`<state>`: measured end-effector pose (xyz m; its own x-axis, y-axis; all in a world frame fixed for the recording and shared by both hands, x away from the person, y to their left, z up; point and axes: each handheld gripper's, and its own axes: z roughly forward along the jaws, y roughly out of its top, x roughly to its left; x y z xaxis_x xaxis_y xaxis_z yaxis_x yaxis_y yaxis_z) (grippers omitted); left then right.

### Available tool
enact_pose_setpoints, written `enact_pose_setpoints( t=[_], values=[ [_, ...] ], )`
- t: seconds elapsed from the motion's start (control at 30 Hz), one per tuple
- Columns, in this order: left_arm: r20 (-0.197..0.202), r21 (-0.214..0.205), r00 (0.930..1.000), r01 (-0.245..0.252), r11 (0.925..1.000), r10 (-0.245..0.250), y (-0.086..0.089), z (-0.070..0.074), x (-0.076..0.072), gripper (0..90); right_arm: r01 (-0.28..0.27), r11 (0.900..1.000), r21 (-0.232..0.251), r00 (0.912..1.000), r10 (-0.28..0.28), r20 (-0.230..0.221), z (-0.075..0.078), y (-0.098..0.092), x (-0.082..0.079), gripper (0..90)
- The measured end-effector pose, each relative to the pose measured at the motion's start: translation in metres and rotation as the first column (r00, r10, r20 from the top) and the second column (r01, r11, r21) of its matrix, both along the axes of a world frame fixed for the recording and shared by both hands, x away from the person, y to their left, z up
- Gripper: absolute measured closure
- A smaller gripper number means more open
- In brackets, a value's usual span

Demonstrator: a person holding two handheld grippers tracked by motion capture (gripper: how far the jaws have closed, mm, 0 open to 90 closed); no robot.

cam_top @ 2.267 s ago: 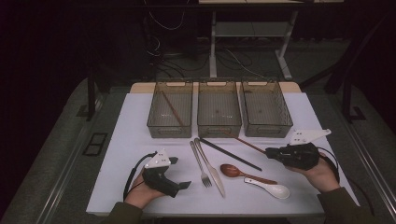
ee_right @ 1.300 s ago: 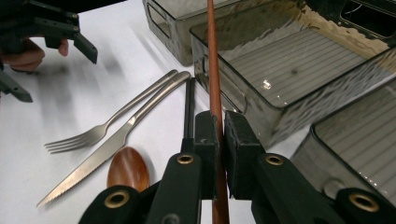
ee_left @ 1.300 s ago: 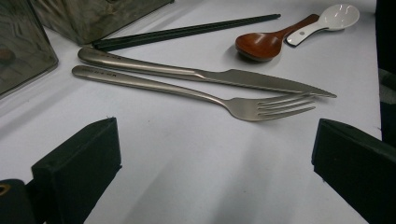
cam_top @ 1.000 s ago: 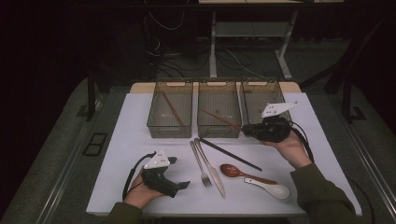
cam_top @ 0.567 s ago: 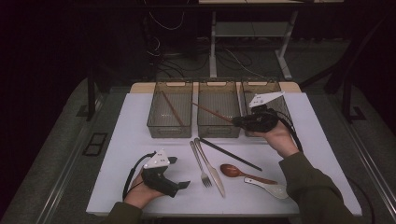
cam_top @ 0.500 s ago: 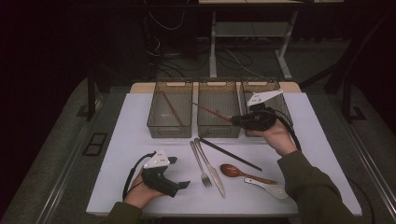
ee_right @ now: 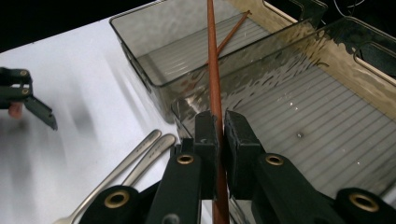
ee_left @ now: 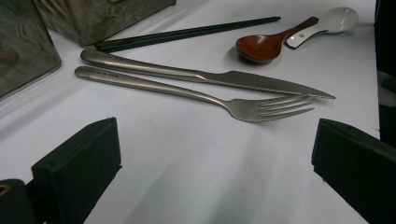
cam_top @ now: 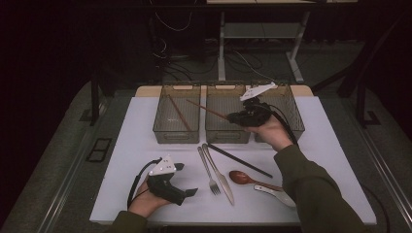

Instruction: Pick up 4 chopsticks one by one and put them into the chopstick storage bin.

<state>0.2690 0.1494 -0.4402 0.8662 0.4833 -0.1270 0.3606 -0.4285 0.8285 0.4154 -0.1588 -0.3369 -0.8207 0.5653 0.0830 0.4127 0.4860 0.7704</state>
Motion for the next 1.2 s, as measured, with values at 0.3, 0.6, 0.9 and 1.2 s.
enact_pose_setpoints(
  t=[0.3,0.6,0.9,1.2],
  values=[
    [0.003,-0.005,1.0000,0.005,1.0000,-0.005,0.000,0.000,0.001,0.2,0.011,0.9999,-0.008,0.9999,-0.011,-0.007,0.005,0.027,0.018,83.8],
    [0.000,-0.012,1.0000,0.003,0.9999,-0.003,0.000,-0.001,0.001,0.2,0.024,0.9994,-0.024,0.9996,-0.024,-0.012,0.005,0.052,0.030,83.8],
    [0.003,-0.008,0.9999,0.011,0.9999,-0.011,0.000,0.000,0.001,0.2,0.036,0.9981,-0.050,0.9990,-0.037,-0.024,0.001,0.084,0.041,83.8],
    [0.005,-0.018,0.9999,0.016,0.9997,-0.016,0.000,0.001,0.001,0.2,0.071,0.9920,-0.105,0.9965,-0.075,-0.038,-0.009,0.113,0.052,83.7]
  ],
)
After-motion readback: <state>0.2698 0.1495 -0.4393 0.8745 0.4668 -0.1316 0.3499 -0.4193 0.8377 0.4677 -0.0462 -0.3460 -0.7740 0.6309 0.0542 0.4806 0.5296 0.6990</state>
